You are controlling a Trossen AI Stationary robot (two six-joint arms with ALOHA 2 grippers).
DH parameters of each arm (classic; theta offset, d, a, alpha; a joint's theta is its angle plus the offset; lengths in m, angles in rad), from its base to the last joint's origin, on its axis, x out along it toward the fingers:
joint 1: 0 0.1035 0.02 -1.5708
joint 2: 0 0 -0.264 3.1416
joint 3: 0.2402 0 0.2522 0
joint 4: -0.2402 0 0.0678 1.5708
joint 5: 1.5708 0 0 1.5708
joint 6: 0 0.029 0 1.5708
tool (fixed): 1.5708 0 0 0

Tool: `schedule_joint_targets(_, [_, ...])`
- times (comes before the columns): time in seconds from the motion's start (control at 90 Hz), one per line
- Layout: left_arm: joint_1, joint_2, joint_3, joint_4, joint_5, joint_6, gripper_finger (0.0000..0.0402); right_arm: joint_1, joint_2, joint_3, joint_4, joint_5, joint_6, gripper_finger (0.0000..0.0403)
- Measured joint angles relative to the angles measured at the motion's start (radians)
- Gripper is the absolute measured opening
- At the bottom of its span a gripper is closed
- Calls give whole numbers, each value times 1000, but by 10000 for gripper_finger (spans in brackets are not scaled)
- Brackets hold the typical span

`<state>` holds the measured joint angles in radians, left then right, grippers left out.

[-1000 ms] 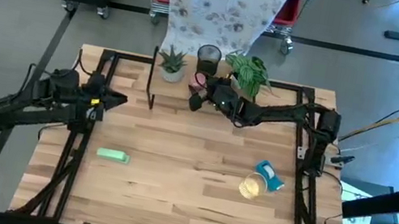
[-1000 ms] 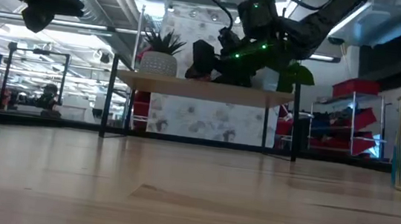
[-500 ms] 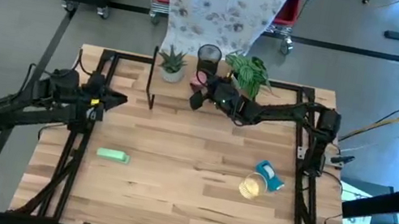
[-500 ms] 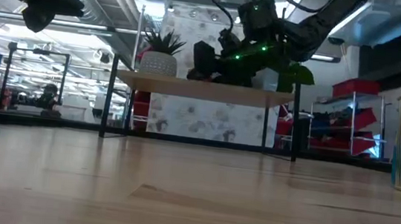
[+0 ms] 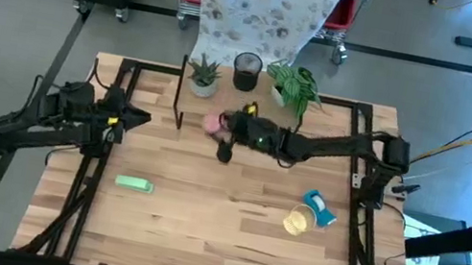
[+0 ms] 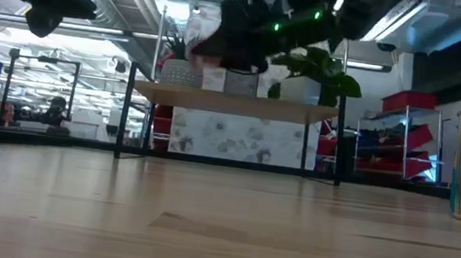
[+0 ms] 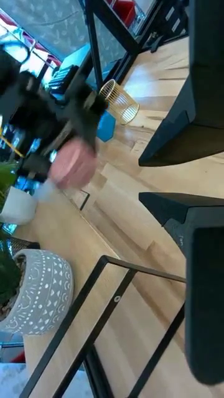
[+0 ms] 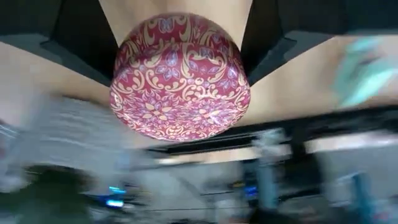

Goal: Stock shelves
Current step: Remove the pink scented candle on the shelf

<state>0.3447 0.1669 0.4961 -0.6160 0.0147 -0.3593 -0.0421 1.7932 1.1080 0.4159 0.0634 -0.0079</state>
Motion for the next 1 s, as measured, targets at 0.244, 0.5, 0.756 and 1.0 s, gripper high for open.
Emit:
schedule_joint_targets(0.244, [0, 0, 0, 0, 0, 0, 60, 159, -81, 2, -182, -280, 9, 269])
schedule_joint_targets(0.5, [0, 0, 0, 3, 0, 0, 60, 243, 43, -73, -49, -168, 105, 269])
schedule_joint_targets(0.756, [0, 0, 0, 0, -2, 1, 60, 138, 366, 17, 263, -162, 150, 269])
schedule_joint_targets(1.0, [0, 0, 0, 0, -3, 2, 60, 65, 599, 342, 183, -182, 127, 269])
